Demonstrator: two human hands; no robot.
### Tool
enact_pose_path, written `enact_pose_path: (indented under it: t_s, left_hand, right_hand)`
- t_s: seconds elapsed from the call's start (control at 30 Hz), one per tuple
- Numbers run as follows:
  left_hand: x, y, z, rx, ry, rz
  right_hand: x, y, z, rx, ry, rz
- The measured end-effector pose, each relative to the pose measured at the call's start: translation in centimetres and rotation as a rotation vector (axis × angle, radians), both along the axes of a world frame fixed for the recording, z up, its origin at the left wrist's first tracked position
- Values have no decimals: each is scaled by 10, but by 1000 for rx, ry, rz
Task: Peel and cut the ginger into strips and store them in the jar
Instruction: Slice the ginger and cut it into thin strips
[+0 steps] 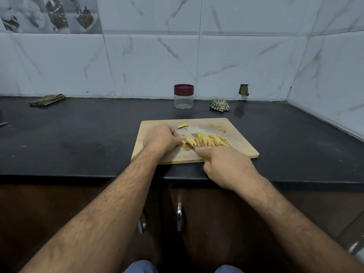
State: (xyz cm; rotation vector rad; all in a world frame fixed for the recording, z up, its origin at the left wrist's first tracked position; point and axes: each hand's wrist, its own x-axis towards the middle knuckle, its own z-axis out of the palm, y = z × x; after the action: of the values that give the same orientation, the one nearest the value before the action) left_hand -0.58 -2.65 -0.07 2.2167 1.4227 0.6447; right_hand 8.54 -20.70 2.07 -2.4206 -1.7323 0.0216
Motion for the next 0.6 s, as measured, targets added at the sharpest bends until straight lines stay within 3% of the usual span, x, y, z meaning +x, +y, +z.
enact_pose_path:
  t_s: [0.4, 0.6]
  left_hand:
    - [-8, -3, -9, 104, -47, -65]
    - [-15, -5, -12, 74, -241, -34]
  right_hand:
    - [-3, -12, -5, 136, 225, -84]
    - [-15, -7, 0, 163, 222, -79]
